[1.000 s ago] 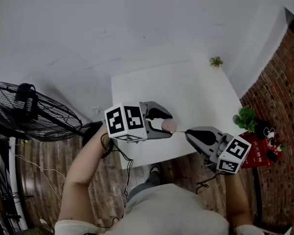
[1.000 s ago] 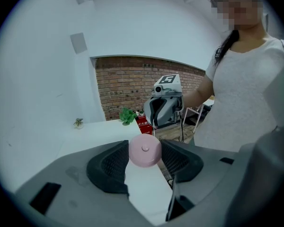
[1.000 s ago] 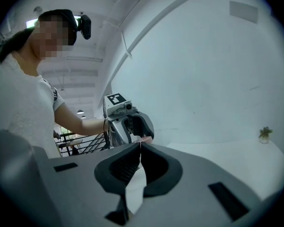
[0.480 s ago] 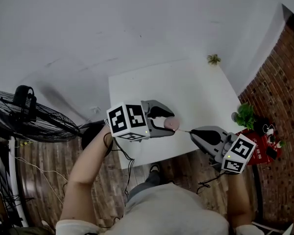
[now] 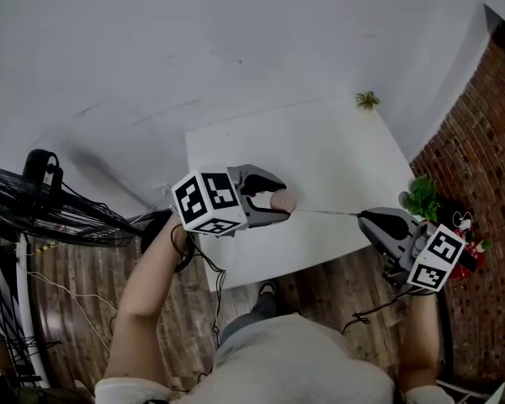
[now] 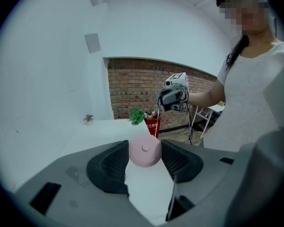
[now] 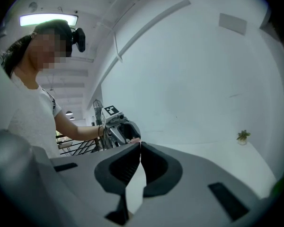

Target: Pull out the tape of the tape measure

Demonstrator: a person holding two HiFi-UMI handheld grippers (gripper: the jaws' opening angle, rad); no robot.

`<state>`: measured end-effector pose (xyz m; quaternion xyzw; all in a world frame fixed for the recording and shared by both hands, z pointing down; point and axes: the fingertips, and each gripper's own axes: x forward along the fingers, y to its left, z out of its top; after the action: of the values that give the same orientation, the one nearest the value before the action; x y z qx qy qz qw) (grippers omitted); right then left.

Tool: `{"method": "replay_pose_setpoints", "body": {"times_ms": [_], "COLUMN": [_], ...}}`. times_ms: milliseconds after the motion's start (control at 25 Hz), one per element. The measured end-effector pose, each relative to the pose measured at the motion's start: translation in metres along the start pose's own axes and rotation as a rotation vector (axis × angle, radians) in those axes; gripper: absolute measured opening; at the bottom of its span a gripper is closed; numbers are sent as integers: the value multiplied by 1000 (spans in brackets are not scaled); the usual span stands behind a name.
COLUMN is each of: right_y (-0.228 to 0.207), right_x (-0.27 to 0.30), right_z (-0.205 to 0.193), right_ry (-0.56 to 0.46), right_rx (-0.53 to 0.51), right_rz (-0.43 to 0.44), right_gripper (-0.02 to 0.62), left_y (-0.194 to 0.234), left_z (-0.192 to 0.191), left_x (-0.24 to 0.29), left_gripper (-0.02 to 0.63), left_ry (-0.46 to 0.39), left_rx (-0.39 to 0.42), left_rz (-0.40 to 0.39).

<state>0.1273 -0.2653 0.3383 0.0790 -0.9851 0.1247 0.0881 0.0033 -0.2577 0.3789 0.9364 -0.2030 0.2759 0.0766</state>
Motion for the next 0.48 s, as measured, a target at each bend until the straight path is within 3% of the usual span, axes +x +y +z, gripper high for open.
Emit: {"method": "replay_pose_setpoints", "body": {"times_ms": [200,480], "right_y": [-18,-20], "right_x": [-19,-16], "right_z": [1,-1], "right_ry": [-22,-22], "right_rx": [16,36], "right_rz": [-61,-63], "right_gripper": [8,8], "left_y": [7,8], "left_z": [-4,0], "left_x": [-4,-2], "left_gripper": [218,218], "left_ry": [-14,-12], "left_rx": [-30,-22], "left_rz": [29,28]}}
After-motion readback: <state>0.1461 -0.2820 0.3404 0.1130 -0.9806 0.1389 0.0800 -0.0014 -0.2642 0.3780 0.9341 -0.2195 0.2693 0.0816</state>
